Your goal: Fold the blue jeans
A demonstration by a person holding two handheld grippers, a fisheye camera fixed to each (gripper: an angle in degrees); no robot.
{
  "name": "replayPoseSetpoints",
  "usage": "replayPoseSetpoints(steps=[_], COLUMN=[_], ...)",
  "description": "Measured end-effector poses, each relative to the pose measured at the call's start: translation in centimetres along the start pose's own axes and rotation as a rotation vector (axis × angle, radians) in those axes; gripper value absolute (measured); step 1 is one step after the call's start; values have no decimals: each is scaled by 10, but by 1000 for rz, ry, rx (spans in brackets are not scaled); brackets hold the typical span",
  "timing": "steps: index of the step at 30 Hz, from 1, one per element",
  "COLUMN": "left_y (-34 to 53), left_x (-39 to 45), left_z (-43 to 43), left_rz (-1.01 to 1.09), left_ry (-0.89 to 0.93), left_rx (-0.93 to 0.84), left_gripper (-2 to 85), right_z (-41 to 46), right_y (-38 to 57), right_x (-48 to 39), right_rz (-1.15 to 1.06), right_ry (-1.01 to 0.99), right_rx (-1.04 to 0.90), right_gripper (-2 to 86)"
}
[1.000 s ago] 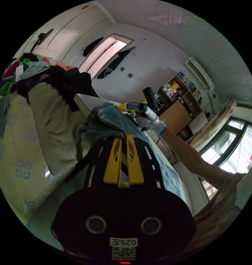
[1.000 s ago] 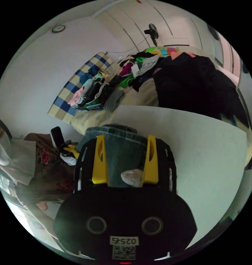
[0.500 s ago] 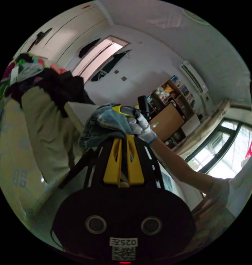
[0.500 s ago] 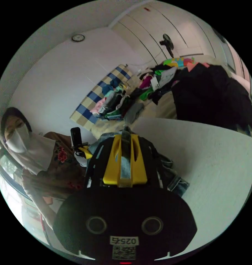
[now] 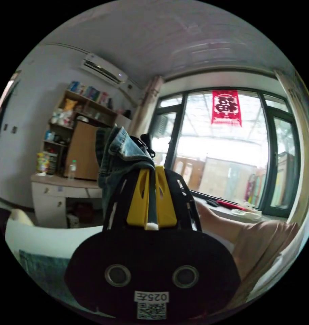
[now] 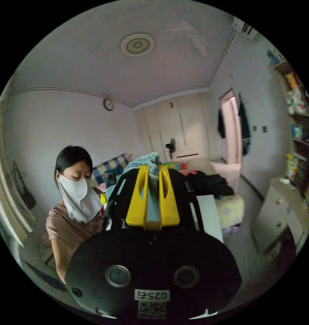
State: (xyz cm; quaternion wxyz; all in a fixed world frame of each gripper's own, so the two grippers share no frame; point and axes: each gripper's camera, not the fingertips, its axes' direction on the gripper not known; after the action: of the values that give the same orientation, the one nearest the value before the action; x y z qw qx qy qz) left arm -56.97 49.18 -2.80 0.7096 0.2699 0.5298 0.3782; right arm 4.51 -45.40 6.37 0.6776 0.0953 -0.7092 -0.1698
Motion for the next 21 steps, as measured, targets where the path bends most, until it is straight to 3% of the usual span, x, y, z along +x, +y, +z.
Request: replayPoseSetpoints(steps=[5,8,11,15,21], left_y=[-4,13,38,80,128], left_x=[55,85,123,128,32], left_z=[126,190,244,259,185], left_rz=[-131,-191,-89,-58,-219], left_ry=[72,102,54,-61,-68], left_rx=[-4,-76,-181,-211,-232], left_gripper=[-14,-14,-14,-14,-13], right_z=[-184,-259,-306,-315,-224], right_y=[44,100,165,221,204], right_x=[-83,-114,-133,-135,-69], right_rz=[188,278,352,390,305], right_ry=[418,490,534,546,303], right_rx=[95,196,322,398,277], right_gripper=[50,51,51,51,51])
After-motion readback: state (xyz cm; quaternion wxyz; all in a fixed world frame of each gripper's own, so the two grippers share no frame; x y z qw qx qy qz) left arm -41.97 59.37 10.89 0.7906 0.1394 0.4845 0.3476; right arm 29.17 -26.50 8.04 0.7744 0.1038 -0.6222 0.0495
